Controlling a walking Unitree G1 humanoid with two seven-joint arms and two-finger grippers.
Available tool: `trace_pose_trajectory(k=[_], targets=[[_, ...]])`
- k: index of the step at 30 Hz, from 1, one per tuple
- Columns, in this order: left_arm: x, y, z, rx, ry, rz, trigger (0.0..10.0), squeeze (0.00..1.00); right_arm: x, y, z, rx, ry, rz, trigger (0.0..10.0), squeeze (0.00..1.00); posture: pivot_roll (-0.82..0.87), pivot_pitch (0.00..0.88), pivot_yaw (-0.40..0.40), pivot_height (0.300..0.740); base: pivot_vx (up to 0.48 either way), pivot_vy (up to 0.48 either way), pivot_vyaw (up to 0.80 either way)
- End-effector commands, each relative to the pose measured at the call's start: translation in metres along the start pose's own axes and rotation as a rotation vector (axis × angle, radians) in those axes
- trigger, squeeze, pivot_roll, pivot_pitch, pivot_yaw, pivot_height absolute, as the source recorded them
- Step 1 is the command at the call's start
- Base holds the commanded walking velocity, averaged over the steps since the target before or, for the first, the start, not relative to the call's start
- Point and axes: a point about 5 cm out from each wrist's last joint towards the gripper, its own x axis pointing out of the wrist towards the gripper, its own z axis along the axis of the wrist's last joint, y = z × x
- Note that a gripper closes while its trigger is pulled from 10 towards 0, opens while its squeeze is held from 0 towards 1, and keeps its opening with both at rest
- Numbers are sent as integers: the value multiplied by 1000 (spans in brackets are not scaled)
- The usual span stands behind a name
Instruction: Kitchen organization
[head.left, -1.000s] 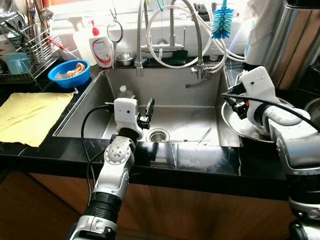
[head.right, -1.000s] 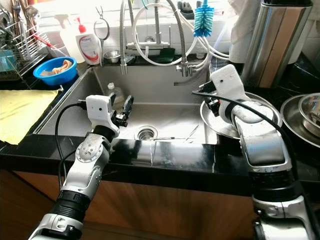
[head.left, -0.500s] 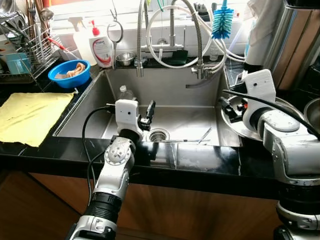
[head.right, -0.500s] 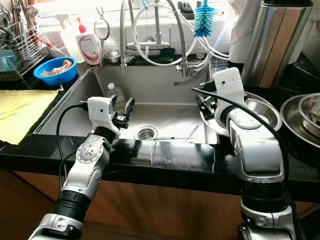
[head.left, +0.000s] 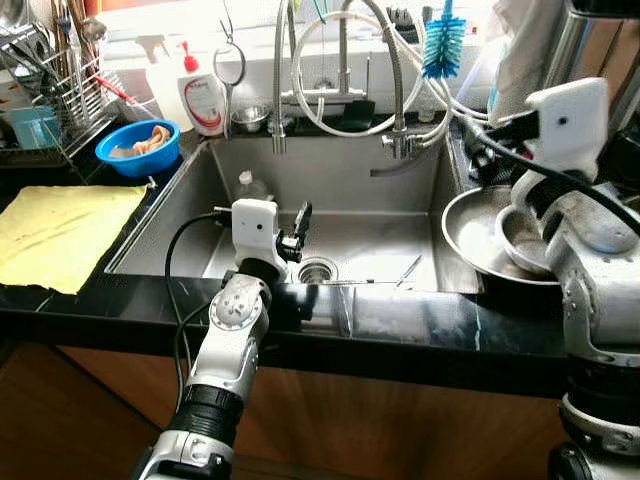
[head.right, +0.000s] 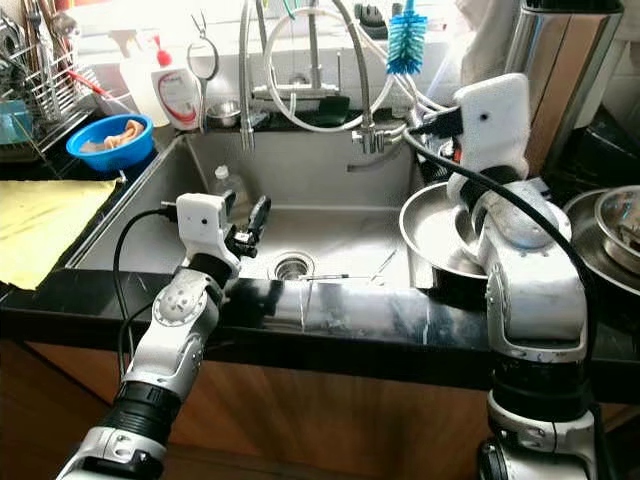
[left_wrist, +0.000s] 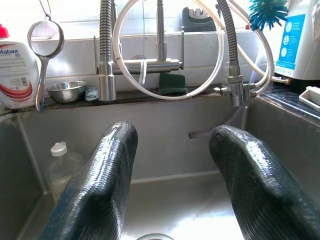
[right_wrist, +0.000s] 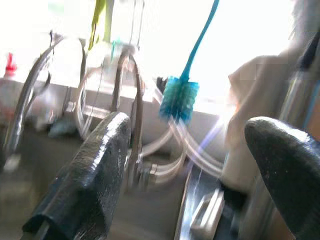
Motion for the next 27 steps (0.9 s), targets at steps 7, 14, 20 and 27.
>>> trace_pose_trajectory(k=[7,14,20,27], targets=[[4,5,10,34,-55,26,10000,0,-8,16,-26,-4,-120,-48,10000,0,-231,0,105,740,0,0,0],[2,8,14,39,-87,61,10000,0,-20,37,-37,-2,-182,-17,10000,0,-228,0,101,740,0,0,0],[0,10,18,55,-117,85,10000,0,-36,51,-46,-1,-209,0,10000,0,-226,0,97,740,0,0,0],[-8,13,18,69,-128,95,10000,0,-58,57,-61,-2,-162,5,10000,0,-231,0,95,740,0,0,0]])
